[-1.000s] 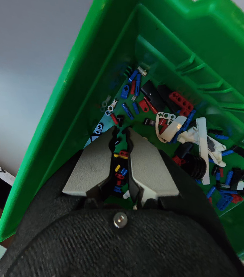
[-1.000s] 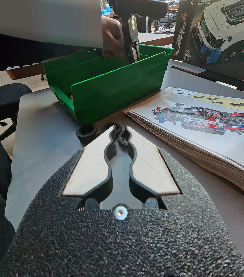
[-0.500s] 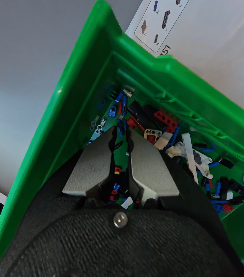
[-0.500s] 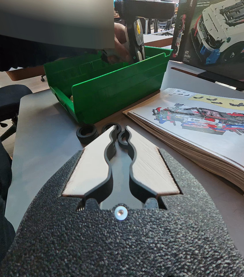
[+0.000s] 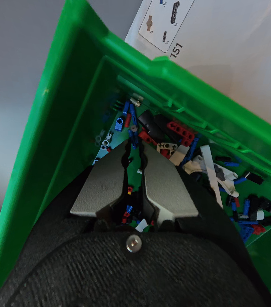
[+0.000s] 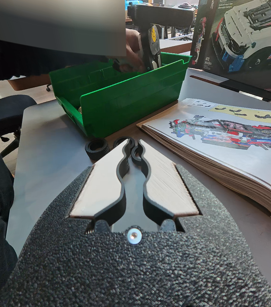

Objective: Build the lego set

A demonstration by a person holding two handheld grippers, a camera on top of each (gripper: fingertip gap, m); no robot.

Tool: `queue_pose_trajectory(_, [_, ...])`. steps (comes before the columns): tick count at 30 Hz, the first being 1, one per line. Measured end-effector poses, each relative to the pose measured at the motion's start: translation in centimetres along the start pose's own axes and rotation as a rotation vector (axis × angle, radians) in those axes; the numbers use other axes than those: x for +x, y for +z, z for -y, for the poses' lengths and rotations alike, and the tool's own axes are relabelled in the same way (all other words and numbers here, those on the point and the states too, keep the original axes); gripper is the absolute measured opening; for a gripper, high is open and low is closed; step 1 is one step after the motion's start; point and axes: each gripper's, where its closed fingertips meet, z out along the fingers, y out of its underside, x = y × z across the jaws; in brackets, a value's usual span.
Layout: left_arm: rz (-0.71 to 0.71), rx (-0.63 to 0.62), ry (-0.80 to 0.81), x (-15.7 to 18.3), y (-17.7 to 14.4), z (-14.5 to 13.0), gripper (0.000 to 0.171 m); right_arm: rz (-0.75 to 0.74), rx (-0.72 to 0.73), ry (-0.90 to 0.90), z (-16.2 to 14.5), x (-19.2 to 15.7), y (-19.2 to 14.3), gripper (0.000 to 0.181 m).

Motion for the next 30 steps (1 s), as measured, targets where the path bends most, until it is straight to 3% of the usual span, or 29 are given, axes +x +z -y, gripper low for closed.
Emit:
queue_pose_trajectory(5, [-0.001, 0.022, 0.068, 0.0, -0.9, -0.2, 0.000, -0.001, 0.002, -0.002, 0.0, 0.0, 0.0, 0.007])
queue_pose_trajectory(11, [-0.009, 0.022, 0.037, -0.7, -1.5, -1.3, 0.000, 0.003, 0.002, -0.001, 0.0, -0.1, 0.0, 0.007])
queue_pose_trajectory(16, [-0.052, 0.077, 0.067, 0.8, -1.3, 0.0, 0.001, 0.004, 0.005, -0.003, 0.1, -0.1, -0.1, 0.005])
queue_pose_trajectory(20, [-0.007, 0.038, 0.108, 0.3, -0.4, 0.2, 0.000, 0.004, 0.005, -0.003, 0.1, -0.1, -0.1, 0.005])
queue_pose_trajectory(23, [0.098, -0.057, 0.115, -1.7, -0.2, -1.5, 0.000, 0.002, 0.009, 0.001, 0.1, 0.0, -0.1, 0.005])
queue_pose_trajectory(26, [0.074, -0.012, 0.080, -1.6, -0.5, -1.2, 0.000, 0.007, 0.009, 0.009, 0.1, 0.0, -0.1, 0.005])
queue_pose_trajectory(28, [-0.035, 0.081, 0.072, 0.4, -0.9, 0.5, 0.001, 0.011, 0.005, 0.009, 0.1, 0.0, 0.0, 0.005])
queue_pose_trajectory(30, [-0.048, 0.124, 0.101, 1.0, -1.0, 1.6, 0.004, 0.011, 0.004, 0.005, 0.0, -0.1, 0.0, 0.005])
